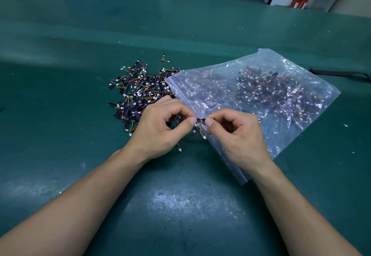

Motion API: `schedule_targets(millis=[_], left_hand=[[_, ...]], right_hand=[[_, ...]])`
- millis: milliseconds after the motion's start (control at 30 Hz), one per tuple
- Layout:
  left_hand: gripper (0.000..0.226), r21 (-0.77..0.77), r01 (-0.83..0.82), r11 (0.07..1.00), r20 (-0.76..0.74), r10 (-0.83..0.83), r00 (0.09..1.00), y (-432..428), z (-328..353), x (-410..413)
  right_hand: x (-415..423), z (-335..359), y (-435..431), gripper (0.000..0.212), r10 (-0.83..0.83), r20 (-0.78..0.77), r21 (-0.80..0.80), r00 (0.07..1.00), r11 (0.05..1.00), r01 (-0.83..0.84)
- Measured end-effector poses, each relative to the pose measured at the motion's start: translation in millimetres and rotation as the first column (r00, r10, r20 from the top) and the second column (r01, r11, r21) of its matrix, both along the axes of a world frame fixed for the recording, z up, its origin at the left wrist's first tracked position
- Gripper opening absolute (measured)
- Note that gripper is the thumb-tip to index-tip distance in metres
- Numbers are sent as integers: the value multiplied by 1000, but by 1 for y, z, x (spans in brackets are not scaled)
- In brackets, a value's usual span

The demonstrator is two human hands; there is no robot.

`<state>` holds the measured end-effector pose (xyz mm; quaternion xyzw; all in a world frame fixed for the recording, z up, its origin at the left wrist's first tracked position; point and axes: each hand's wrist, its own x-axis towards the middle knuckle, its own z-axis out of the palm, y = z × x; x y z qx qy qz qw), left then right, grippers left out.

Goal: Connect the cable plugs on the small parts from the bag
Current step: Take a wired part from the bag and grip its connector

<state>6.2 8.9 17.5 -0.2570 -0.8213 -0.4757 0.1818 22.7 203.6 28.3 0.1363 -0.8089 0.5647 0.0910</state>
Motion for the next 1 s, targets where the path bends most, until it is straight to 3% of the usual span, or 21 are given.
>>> schedule_targets(millis=[300, 500, 733, 1000], left_hand=[[13, -8, -22, 1000, -19, 22, 1000, 1, 0, 0], [33, 8, 0, 1000, 37, 0, 999, -3, 1, -1], [11, -8, -6, 1000, -7, 6, 1000, 1, -1, -1], [14, -14, 0, 1000, -17, 0, 1000, 1, 0, -1]], right_hand=[[-1, -1, 0, 11, 3, 4, -19, 1000, 1000, -3], [-1, -1, -1, 15, -9, -16, -16, 1000, 1000, 9], [-1, -2, 0, 11, 9, 4, -9, 1000, 1000, -9], [-1, -3, -1, 10, 8, 0, -14, 1000, 1000, -8]])
